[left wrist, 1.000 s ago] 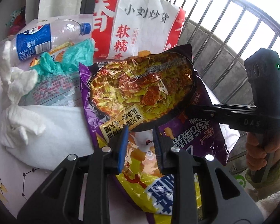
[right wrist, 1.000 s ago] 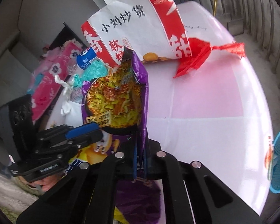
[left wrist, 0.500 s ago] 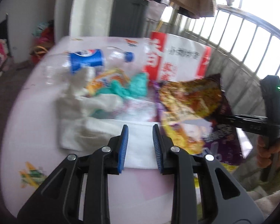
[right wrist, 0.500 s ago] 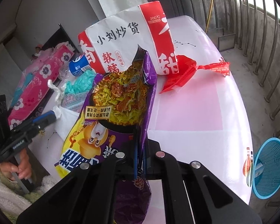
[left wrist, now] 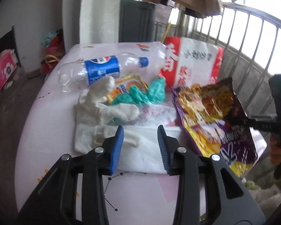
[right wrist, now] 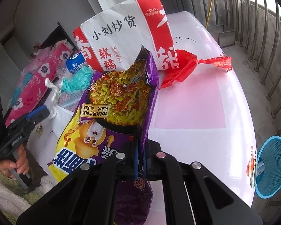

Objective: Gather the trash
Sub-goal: 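Lift the noodle bag with the right tool while the left tool grasps a white tissue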

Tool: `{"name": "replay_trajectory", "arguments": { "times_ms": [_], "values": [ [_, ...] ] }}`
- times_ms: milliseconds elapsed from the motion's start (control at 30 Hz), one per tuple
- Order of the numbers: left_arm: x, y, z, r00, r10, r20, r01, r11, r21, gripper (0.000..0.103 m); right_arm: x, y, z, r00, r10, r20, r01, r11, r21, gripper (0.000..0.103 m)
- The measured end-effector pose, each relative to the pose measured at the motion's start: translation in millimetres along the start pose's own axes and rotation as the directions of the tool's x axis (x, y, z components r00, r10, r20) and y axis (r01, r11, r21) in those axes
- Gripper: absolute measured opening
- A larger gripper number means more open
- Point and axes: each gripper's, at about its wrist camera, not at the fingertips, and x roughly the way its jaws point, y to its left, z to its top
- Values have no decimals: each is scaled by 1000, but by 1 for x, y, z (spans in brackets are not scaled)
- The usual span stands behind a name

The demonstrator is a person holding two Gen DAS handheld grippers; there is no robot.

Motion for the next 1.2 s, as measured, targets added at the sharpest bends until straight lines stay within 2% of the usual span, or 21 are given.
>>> {"name": "replay_trajectory", "arguments": {
  "times_ms": [200, 267, 333, 400, 567, 633, 833, 1000, 1167, 1200],
  "values": [
    [11, -21, -15, 992, -95, -79, 98, 994, 42, 35, -11, -7, -2, 999, -33, 2, 33, 999, -11, 4],
    [17, -28, -20, 989, -104, -104, 110, 992, 60, 35, -16, -10, -3, 999, -41, 9, 42, 999, -10, 4],
    [28, -35, -24, 985, -96, -145, 108, 991, 79, 42, -21, -15, -5, 998, -51, 19, 52, 999, -4, 4],
    [31, -42, -27, 986, -91, -139, 106, 989, 104, 53, -25, -20, -7, 998, -56, 29, 56, 998, 10, 4],
    [37, -56, -32, 991, -24, -134, 51, 977, 205, 58, -26, -28, -11, 998, -51, 32, 50, 998, 33, 4],
    [37, -56, -33, 992, -19, -127, 45, 978, 204, 58, -25, -29, -13, 998, -45, 33, 44, 998, 38, 4],
    [34, -49, -29, 993, 16, -116, 6, 983, 185, 40, -27, -28, -15, 999, -31, 42, 29, 999, 42, 4],
    [34, -43, -25, 993, 41, -114, -22, 987, 162, 18, -33, -28, -17, 998, -24, 59, 22, 999, 36, 4],
    [37, -37, -24, 993, 52, -108, -36, 989, 146, 8, -44, -26, -20, 996, -18, 89, 15, 999, 30, 4],
    [37, -35, -23, 993, 39, -113, -24, 990, 136, 3, -47, -26, -21, 995, -13, 96, 10, 999, 31, 4]
  ]
}}
